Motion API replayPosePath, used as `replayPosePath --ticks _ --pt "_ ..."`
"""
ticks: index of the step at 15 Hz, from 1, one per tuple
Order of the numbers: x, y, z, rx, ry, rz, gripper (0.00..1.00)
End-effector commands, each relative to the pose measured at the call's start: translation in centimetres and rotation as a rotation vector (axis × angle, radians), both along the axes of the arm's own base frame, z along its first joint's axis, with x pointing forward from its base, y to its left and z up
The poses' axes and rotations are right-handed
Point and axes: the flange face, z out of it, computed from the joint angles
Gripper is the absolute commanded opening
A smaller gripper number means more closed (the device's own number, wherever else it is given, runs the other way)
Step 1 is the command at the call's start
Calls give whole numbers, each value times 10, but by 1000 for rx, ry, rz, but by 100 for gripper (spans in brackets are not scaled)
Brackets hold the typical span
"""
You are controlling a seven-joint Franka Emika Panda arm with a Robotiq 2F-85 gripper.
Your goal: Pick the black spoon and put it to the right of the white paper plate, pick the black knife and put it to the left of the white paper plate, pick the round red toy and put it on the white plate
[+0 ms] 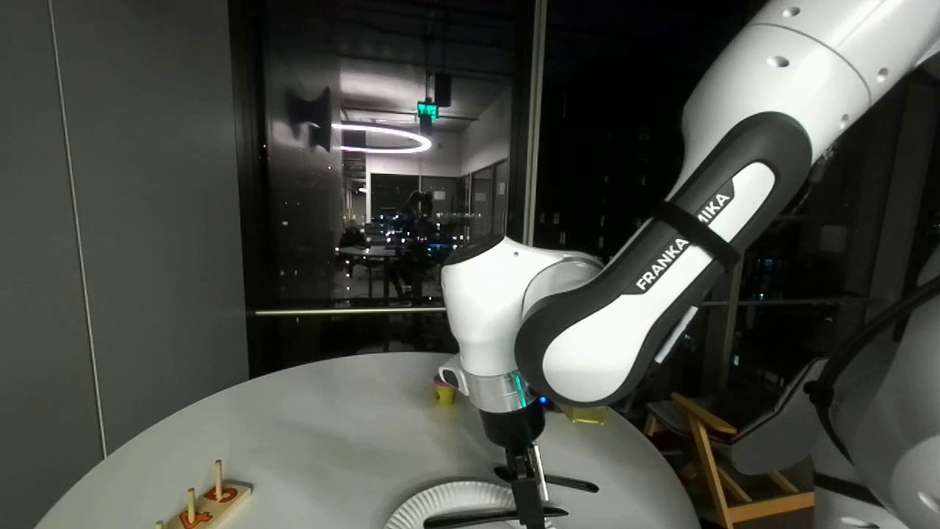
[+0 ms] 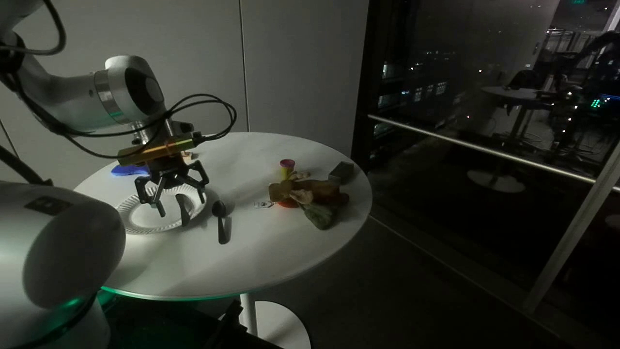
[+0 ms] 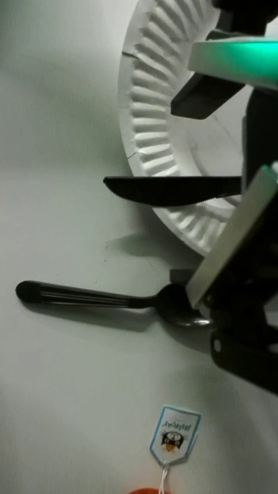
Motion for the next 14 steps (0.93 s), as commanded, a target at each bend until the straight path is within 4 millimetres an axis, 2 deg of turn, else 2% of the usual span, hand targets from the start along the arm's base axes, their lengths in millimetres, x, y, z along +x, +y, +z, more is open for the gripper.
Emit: replayPosePath --ticks 1,4,5,6,7,8,10,14 --pt "-9 29 -20 29 -7 48 100" --pt "-8 30 -28 42 0 70 100" --pt "-4 25 -25 47 2 75 75" --pt "-2 23 -26 53 1 75 75" --pt "0 21 -25 56 -1 74 68" --pt "3 19 -23 64 -7 76 59" --pt "6 20 -21 74 -22 79 46" --pt "10 16 -14 76 -40 71 16"
